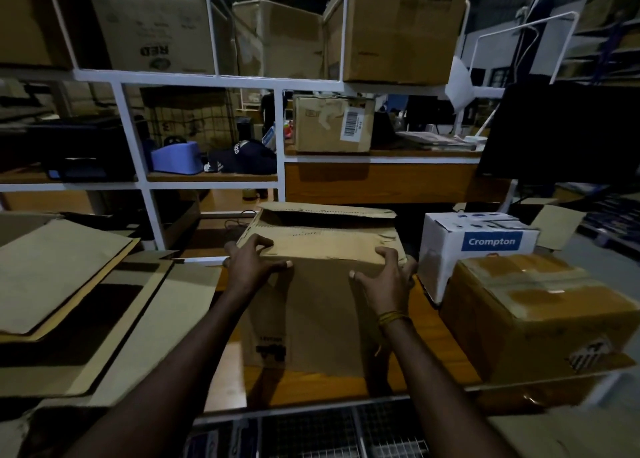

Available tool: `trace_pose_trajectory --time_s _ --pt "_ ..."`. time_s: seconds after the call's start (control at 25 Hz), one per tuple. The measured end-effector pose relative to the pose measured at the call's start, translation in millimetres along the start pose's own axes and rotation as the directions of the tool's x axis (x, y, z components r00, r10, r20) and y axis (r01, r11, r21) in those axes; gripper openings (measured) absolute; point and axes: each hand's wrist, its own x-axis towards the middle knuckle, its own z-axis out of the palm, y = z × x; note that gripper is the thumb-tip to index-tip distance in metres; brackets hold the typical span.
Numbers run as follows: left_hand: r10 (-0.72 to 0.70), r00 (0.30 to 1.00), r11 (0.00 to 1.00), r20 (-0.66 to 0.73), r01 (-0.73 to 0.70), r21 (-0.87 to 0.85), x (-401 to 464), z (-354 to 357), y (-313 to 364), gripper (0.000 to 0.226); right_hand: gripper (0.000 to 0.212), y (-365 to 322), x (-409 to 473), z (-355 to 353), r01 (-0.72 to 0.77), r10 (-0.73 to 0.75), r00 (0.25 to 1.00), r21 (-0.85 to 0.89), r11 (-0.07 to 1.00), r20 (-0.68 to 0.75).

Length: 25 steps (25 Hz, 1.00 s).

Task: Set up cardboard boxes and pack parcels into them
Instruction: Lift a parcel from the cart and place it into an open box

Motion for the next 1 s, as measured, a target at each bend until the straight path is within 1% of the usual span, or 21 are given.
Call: trace_pose_trajectory --time_s 0.12,0.36,0.6,0.72,0.84,1.0 --pt "0.029 0.999 0.999 -0.037 -0.03 -0.044 -6 0 -4 0.064 0.065 -1 -4 2 -0.02 0.021 1.0 0.033 0.999 -0.023" --pt "0.083 0.994 0.981 -0.068 -0.093 -0.171 -21 -2 -9 0.06 0.062 -4 -13 1 -0.02 0.03 0.997 0.134 0.991 -0.07" --pt "0.134 0.979 0.965 -0.156 -0.165 -0.203 -52 -14 -19 0.06 0.058 -4 -42 -1 0.057 -0.025 0.984 0.182 0.982 -0.175" --pt "0.169 0.969 0.953 -0.179 -0.207 -0.221 -61 -31 -20 0.059 0.057 -20 -57 -8 0.12 -0.076 0.968 0.176 0.977 -0.239" --pt "0.218 0.951 0.909 -0.218 -0.279 -0.309 -66 -57 -17 0.053 0.054 -47 -75 -17 0.2 -0.137 0.941 0.183 0.963 -0.311" --pt "0.29 0.91 0.816 -0.297 -0.397 -0.419 -66 -101 -21 0.049 0.057 -91 -110 -20 0.276 -0.173 0.882 0.184 0.943 -0.438"
